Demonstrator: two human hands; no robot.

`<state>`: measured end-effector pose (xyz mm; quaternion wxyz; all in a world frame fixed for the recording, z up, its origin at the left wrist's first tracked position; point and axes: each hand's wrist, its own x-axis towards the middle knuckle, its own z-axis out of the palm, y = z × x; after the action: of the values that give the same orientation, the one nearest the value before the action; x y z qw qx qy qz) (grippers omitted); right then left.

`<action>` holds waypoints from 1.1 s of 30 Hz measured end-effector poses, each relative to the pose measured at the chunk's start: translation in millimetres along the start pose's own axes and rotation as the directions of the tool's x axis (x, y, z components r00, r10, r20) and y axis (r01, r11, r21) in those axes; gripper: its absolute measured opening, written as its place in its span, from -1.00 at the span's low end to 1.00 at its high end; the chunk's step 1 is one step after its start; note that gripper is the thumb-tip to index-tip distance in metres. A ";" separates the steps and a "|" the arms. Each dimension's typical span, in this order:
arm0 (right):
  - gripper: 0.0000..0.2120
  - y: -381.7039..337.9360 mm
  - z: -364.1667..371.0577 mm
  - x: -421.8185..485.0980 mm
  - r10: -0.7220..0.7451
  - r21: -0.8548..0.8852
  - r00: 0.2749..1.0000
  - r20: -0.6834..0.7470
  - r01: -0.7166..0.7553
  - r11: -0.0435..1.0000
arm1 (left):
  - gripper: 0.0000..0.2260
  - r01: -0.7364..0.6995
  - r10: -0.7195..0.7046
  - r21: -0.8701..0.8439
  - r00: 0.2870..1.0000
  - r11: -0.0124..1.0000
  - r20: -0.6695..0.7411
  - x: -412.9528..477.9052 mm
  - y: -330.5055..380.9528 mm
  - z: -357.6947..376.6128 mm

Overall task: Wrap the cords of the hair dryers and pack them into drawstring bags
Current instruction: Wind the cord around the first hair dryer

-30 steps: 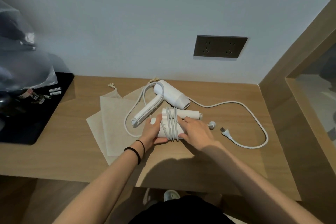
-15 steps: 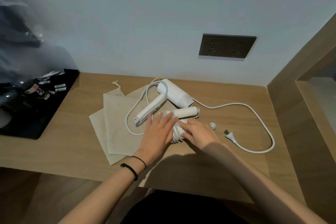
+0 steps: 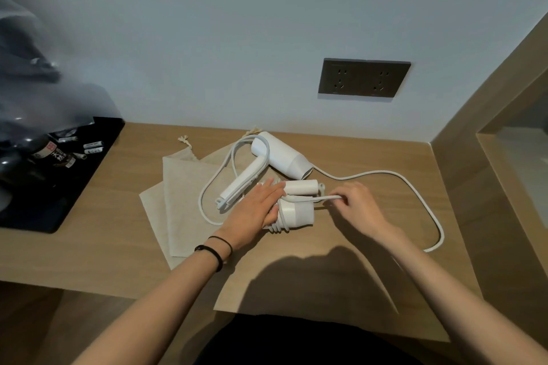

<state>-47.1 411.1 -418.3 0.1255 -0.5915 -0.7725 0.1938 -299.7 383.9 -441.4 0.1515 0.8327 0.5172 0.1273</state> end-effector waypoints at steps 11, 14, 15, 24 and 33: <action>-0.86 3.3 11.4 -8.6 0.195 0.322 0.964 0.183 -0.246 0.914 | -0.78 0.123 -0.134 -0.412 0.991 0.903 0.002 -1.6 30.1 2.9; -0.92 -10.8 13.4 -4.0 0.167 0.224 0.966 0.196 -0.210 0.952 | -0.71 0.162 -0.190 -0.460 0.982 0.873 -0.015 -0.1 58.8 -0.2; -0.85 -14.9 14.2 -2.9 0.149 0.187 0.969 0.198 -0.187 0.964 | -0.69 0.168 -0.201 -0.452 0.979 0.876 -0.026 1.3 65.8 -0.7; -0.50 -13.9 22.6 -17.5 0.153 0.304 0.937 0.315 -0.252 0.919 | -0.69 0.070 -0.078 -0.345 0.997 0.936 -0.009 -5.8 48.2 3.6; -0.68 -3.2 26.9 -33.6 0.166 0.585 0.899 0.405 -0.394 0.709 | -0.66 0.101 -0.090 -0.396 0.995 0.913 0.045 -0.2 44.0 -0.7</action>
<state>-52.2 374.0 -439.7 0.1647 -0.5815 -0.5648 0.5619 -263.8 365.3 -423.9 0.3302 0.7599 0.5185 0.2113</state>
